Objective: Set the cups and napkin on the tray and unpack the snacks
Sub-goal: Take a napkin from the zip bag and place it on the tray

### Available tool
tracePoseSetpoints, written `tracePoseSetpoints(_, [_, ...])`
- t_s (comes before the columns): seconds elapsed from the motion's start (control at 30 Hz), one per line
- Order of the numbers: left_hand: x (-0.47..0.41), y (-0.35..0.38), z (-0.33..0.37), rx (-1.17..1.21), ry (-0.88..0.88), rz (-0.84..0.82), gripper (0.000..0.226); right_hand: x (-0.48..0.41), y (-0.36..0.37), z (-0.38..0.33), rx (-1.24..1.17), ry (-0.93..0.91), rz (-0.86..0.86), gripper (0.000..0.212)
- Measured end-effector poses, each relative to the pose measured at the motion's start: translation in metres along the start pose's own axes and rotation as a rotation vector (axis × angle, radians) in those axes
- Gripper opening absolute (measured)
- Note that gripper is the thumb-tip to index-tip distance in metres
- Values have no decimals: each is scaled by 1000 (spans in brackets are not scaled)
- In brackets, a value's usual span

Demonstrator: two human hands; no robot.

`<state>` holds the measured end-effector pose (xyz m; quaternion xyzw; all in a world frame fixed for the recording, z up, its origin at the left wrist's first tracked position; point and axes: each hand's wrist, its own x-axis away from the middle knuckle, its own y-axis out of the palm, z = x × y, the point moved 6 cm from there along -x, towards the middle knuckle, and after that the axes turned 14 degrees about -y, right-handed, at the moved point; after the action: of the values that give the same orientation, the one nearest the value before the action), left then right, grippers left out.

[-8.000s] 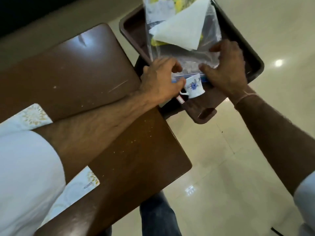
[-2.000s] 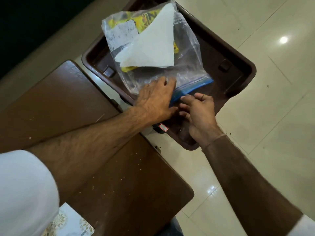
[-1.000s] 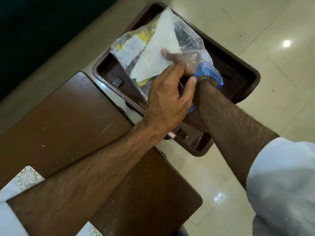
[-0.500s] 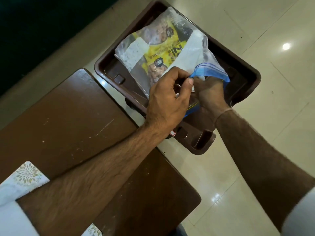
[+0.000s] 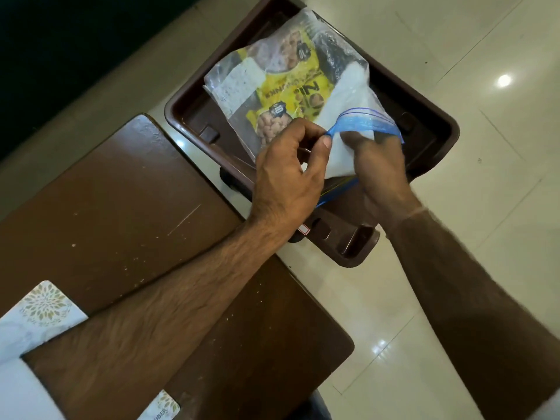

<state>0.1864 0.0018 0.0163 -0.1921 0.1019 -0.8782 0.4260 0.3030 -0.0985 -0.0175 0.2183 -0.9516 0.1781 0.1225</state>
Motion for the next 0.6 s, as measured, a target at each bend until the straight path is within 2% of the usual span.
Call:
tracePoseSetpoints(0.1, [-1, 2, -4, 37, -51, 18, 12, 21, -28, 0, 37, -47, 1, 15])
tracePoseSetpoints(0.3, [6, 9, -16, 141, -192, -47, 10, 74, -79, 9, -125, 90, -102, 28])
tracePoseSetpoints(0.4, [33, 3, -16, 239, -275, -153, 18, 99, -91, 6, -253, 158, -125, 32])
tracePoseSetpoints(0.53, [103, -9, -8, 337, -374, -431, 32, 132, -82, -1, -329, 214, -184, 44])
tracePoseSetpoints(0.6, [130, -28, -11, 250, -435, -425, 50, 149, -73, -2, -313, 255, -192, 51])
